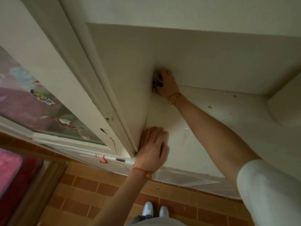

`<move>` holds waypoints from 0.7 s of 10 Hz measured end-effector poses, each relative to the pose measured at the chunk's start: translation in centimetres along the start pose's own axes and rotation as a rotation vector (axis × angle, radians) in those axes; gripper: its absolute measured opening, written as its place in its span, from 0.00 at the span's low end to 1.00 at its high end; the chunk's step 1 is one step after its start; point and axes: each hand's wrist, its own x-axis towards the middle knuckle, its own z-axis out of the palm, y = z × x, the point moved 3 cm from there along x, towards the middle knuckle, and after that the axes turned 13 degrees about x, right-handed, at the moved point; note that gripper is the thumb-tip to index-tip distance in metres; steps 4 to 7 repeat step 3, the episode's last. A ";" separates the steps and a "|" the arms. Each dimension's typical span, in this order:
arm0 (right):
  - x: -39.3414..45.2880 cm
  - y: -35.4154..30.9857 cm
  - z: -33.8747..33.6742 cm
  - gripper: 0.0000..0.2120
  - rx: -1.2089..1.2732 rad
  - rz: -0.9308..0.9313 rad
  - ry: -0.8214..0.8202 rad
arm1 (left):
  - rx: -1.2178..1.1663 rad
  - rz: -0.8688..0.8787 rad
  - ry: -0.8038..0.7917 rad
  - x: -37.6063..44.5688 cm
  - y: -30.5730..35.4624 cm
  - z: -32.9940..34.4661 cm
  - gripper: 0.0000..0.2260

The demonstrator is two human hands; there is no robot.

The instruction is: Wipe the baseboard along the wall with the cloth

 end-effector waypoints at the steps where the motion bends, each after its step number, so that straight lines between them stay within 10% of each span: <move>1: 0.2 1.2 0.8 0.22 -0.009 0.020 -0.021 | 0.005 0.002 0.000 0.1 -0.2 0.2 0.15; 7: -0.4 1.3 -0.8 0.21 0.002 -0.022 0.035 | 0.020 0.025 0.003 0.1 -0.1 0.4 0.15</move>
